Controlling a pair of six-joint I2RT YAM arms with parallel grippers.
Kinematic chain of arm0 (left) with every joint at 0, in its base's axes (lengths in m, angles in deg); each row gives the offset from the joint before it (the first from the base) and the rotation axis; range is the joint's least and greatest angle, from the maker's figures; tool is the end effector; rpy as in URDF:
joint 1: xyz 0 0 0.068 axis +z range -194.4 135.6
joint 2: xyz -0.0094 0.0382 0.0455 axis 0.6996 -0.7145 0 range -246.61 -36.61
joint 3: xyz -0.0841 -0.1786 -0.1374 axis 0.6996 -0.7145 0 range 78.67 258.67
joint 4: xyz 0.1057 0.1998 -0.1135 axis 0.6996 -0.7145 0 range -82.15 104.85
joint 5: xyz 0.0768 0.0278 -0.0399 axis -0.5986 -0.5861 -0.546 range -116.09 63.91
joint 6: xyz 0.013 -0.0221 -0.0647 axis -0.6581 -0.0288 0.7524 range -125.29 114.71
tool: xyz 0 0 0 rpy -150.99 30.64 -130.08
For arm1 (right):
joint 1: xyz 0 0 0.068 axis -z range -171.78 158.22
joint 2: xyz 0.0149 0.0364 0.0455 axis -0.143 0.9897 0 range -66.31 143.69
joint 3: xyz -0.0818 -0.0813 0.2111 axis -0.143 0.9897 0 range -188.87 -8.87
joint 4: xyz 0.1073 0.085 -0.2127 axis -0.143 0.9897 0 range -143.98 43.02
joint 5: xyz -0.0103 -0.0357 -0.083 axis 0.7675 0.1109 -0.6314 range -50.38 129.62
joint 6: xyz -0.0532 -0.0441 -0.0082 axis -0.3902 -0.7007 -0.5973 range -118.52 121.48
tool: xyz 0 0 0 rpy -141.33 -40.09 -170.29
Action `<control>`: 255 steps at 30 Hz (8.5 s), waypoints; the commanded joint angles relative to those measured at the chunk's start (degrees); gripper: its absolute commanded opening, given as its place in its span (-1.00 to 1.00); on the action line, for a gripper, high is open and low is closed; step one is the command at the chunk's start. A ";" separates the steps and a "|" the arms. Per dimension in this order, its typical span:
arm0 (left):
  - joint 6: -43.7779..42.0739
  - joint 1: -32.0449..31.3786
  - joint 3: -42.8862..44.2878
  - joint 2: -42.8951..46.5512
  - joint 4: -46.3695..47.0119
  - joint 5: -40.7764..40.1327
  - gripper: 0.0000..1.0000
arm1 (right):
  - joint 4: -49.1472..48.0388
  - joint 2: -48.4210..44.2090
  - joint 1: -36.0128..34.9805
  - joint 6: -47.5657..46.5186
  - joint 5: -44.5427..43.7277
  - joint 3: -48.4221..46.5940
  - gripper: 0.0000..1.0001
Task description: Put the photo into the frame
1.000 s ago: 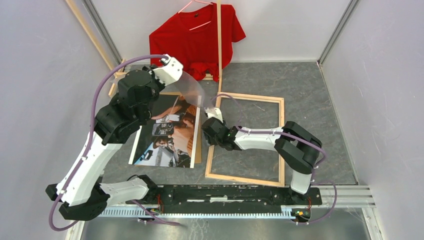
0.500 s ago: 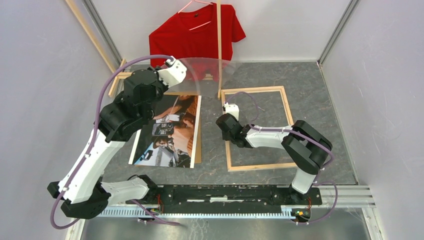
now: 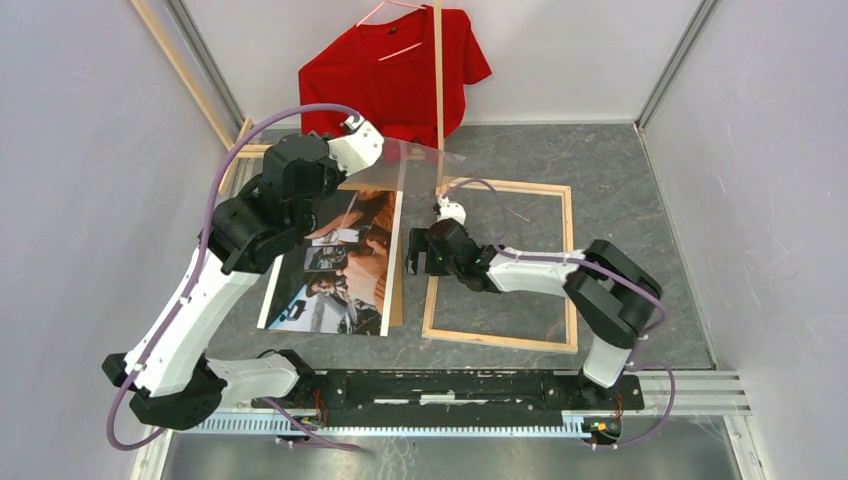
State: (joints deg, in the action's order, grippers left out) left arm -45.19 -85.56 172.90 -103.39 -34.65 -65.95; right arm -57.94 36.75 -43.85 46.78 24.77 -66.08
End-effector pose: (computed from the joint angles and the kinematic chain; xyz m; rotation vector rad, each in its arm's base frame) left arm 0.1893 -0.1173 0.4432 0.8643 1.7112 0.6613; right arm 0.2420 0.2871 0.1247 -0.0023 2.3432 0.5831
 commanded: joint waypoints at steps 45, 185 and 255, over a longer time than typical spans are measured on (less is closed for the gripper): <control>34.96 -3.62 5.36 -18.19 -12.83 44.48 -0.96 | 1.70 -54.11 16.69 -7.36 20.23 32.58 0.96; 9.26 13.31 -26.58 -37.58 26.23 41.17 0.91 | -12.98 -55.04 32.32 18.16 26.68 56.26 -0.37; 11.05 12.11 -29.56 -36.84 29.80 42.97 0.89 | 12.34 -35.17 54.17 -22.12 49.21 43.46 0.39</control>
State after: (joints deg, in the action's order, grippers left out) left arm -37.01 -73.26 144.58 -141.47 -5.97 -22.58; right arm -50.99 0.21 10.24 23.94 73.88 -28.35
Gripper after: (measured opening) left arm 0.949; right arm 0.713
